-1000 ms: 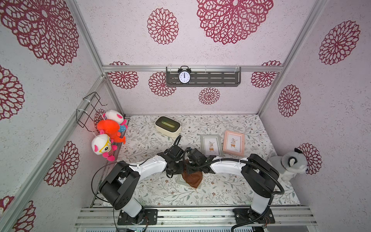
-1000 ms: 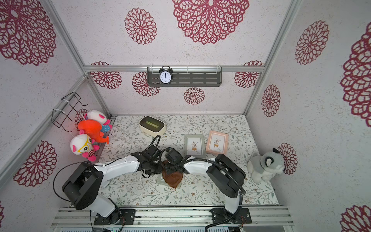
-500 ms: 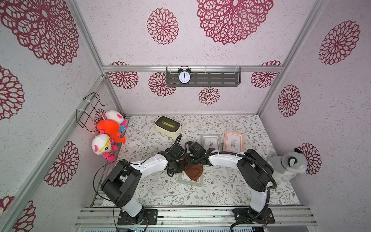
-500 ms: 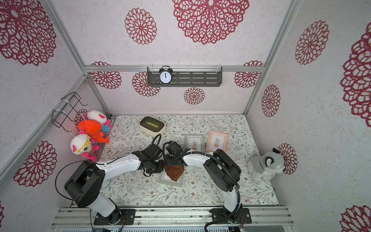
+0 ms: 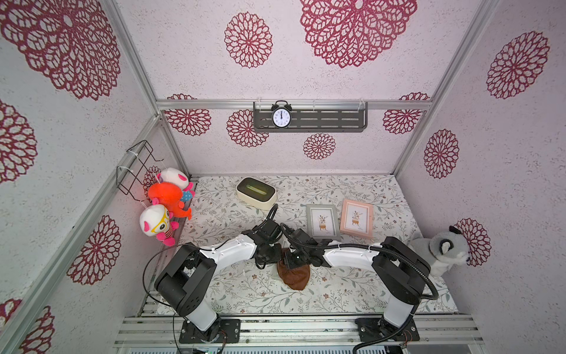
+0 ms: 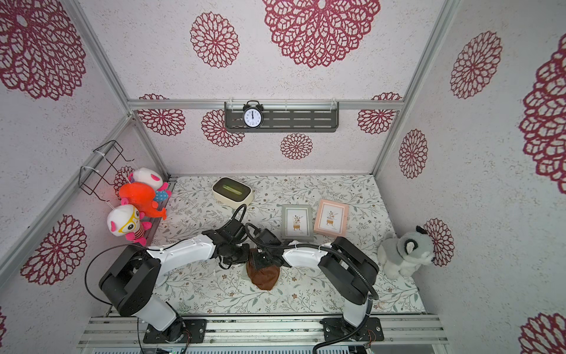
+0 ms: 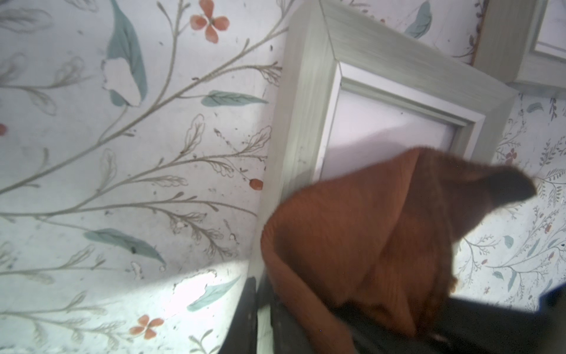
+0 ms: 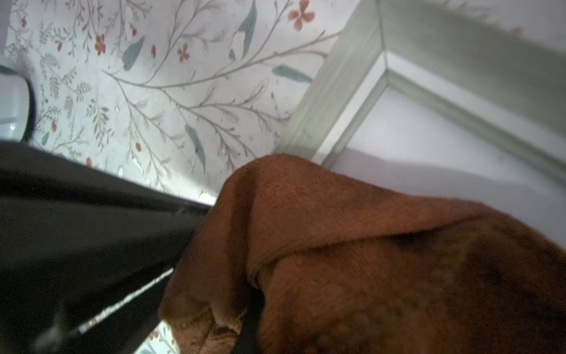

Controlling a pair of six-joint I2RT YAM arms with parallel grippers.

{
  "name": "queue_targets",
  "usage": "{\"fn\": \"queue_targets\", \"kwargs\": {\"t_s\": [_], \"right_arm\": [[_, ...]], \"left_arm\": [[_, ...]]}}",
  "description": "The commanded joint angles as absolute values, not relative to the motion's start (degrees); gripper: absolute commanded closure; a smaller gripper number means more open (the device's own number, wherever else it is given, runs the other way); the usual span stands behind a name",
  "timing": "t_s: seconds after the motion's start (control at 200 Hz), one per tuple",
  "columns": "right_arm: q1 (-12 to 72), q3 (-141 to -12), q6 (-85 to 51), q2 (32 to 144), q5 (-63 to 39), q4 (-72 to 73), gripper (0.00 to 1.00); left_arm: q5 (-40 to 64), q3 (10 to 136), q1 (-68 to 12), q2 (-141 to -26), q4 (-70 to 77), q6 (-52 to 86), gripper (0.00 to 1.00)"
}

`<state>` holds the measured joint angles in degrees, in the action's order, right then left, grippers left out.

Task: Wipe the picture frame with a cloth
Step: Wipe the dirt from the picture frame.

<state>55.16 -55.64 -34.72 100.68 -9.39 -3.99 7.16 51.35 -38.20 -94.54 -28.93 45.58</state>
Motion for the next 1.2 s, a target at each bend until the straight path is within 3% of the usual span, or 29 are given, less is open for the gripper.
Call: {"fn": "queue_targets", "kwargs": {"t_s": [0.0,0.145,0.34,0.585,1.196], "right_arm": [[55.73,-54.05,-34.52,96.18,-12.81,-8.05,1.0],[56.4,-54.05,-31.81,94.14,-14.13,-12.04,1.0],[59.17,-53.54,-31.82,96.14,-15.7,-7.17,1.0],[61.33,-57.24,-30.89,101.8,-10.57,-12.5,1.0],[60.04,-45.55,-33.22,87.37,-4.92,-23.13,1.0]], "left_arm": [[7.15,47.26,-39.73,-102.48,-31.02,46.58,0.89],[7.21,47.42,-39.73,-102.62,-31.11,46.66,0.89],[7.36,47.61,-39.81,-102.8,-31.11,46.67,0.89],[6.95,48.49,-40.01,-103.51,-32.3,46.24,0.89],[6.34,49.39,-40.34,-104.0,-33.42,46.41,0.9]]}}
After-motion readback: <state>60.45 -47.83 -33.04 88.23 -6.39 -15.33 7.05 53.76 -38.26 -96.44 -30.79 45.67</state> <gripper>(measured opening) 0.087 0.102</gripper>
